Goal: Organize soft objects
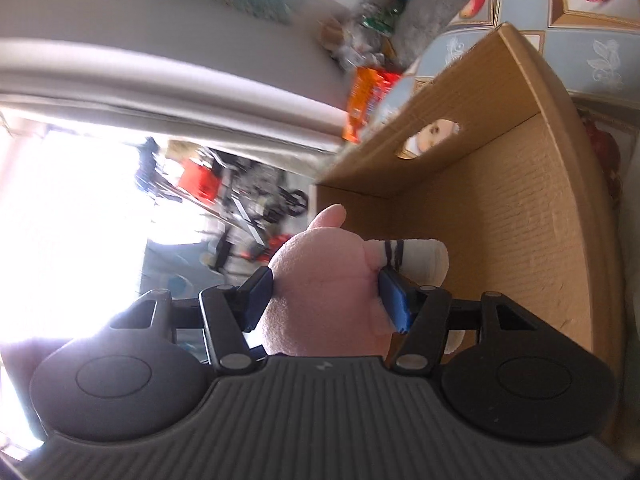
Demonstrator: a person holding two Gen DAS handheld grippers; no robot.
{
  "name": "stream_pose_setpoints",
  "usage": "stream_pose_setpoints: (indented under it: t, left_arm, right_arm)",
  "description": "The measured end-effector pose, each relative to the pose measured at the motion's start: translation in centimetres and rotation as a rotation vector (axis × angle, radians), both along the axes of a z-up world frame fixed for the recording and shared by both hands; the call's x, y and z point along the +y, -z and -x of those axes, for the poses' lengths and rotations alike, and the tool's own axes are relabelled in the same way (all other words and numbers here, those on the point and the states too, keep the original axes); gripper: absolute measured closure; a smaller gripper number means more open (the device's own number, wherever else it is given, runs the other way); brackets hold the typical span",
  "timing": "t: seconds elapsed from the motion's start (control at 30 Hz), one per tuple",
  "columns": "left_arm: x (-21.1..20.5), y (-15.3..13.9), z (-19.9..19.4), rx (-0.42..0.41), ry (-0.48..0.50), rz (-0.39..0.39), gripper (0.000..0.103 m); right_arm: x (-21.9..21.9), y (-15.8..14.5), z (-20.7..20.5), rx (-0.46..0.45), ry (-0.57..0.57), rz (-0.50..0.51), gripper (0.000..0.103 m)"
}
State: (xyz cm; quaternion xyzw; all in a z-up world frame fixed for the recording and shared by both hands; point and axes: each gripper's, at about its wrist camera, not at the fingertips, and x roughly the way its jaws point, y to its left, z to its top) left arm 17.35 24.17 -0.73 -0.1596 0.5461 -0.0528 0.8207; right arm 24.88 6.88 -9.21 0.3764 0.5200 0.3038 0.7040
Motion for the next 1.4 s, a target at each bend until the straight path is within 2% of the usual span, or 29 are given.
stream_pose_setpoints:
  t: [0.13, 0.37, 0.53, 0.7, 0.83, 0.9, 0.93, 1.03, 1.1, 1.23, 1.4]
  left_arm:
    - [0.9, 3.4, -1.2, 0.041, 0.0, 0.005, 0.03]
    - [2.4, 8.3, -2.1, 0.135, 0.012, 0.028, 0.033]
    - [2.5, 9.4, -2.2, 0.167, 0.006, 0.018, 0.033]
    - [2.2, 10.2, -1.8, 0.21, -0.005, 0.011, 0.033]
    - [2.1, 10.6, -1.2, 0.234, -0.05, 0.004, 0.035]
    - [2.1, 10.7, -0.9, 0.232, -0.06, -0.032, 0.035]
    - [1.8, 10.8, -0.9, 0.23, -0.053, -0.074, 0.035]
    - [0.9, 11.2, -0.9, 0.221, 0.009, -0.22, 0.035]
    - [0.3, 11.6, -0.9, 0.215, 0.067, -0.288, 0.038]
    - [-1.0, 12.5, -0.8, 0.208, 0.175, -0.37, 0.041]
    - [-2.1, 14.1, -1.2, 0.203, 0.252, -0.442, 0.049]
  right_arm:
    - [2.0, 1.5, -1.0, 0.015, -0.035, 0.088, 0.044]
    - [3.2, 3.1, -2.8, -0.024, -0.099, 0.246, 0.044]
    - [3.5, 2.8, -3.0, -0.051, -0.117, 0.337, 0.044]
    - [3.3, 2.2, -3.6, -0.081, -0.142, 0.374, 0.044]
    - [3.3, 1.8, -4.1, -0.088, -0.149, 0.388, 0.044]
    - [3.2, 1.5, -4.1, -0.099, -0.146, 0.394, 0.044]
    - [3.0, 1.2, -4.0, -0.103, -0.143, 0.396, 0.044]
    - [2.3, 0.6, -3.5, -0.104, -0.13, 0.403, 0.044]
    - [2.0, 0.3, -3.1, -0.112, -0.128, 0.418, 0.044]
    - [1.5, -0.7, -2.0, -0.131, -0.133, 0.431, 0.044]
    - [0.6, -1.5, -0.4, -0.144, -0.131, 0.424, 0.044]
